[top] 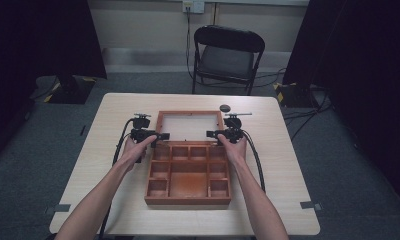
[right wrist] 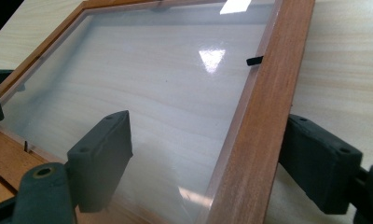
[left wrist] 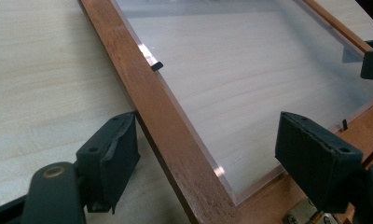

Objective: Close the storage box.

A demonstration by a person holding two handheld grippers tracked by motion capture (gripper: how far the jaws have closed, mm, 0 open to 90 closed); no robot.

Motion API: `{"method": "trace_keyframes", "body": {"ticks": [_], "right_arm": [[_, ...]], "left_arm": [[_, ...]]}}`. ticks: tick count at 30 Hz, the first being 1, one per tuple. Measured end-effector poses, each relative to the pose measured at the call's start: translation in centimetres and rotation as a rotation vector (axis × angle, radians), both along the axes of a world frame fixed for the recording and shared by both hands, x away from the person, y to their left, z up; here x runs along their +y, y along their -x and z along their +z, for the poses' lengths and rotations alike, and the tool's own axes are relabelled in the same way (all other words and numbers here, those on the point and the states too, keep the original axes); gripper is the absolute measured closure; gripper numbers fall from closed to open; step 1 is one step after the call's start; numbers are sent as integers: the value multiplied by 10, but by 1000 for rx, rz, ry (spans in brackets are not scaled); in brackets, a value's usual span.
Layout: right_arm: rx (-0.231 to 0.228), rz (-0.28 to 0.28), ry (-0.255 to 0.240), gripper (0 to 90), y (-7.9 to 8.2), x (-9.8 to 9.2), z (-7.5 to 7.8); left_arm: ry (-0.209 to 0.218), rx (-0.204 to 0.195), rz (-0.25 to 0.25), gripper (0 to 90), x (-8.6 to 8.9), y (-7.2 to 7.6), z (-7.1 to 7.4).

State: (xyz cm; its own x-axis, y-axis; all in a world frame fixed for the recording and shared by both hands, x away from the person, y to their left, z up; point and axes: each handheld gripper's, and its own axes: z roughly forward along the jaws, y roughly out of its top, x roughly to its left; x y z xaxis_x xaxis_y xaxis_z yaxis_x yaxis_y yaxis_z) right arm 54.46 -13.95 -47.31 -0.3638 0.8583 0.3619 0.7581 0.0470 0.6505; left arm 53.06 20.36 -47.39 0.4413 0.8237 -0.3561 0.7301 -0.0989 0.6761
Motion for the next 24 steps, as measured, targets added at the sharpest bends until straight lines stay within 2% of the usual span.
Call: {"method": "trace_keyframes", "body": {"ticks": [2, 6, 9, 12, 18, 24], "right_arm": [[-15, -4, 1, 215, 1, 0, 1], [-33, -14, -5, 250, 2, -1, 5], [-41, -15, -11, 275, 3, -3, 6], [-46, -25, -35, 309, 5, -7, 5], [-63, -32, -43, 327, 6, -8, 5], [-76, -36, -43, 352, 7, -9, 7]], "left_arm": [[5, -6, 3, 287, 2, 1, 2], [-11, -35, 11, 297, 1, 2, 4], [-2, -40, 6, 309, 2, 2, 4], [3, -31, 1, 308, 3, 1, 3], [41, -16, -9, 296, 3, -2, 1], [11, -20, -19, 286, 0, -3, 6]]}}
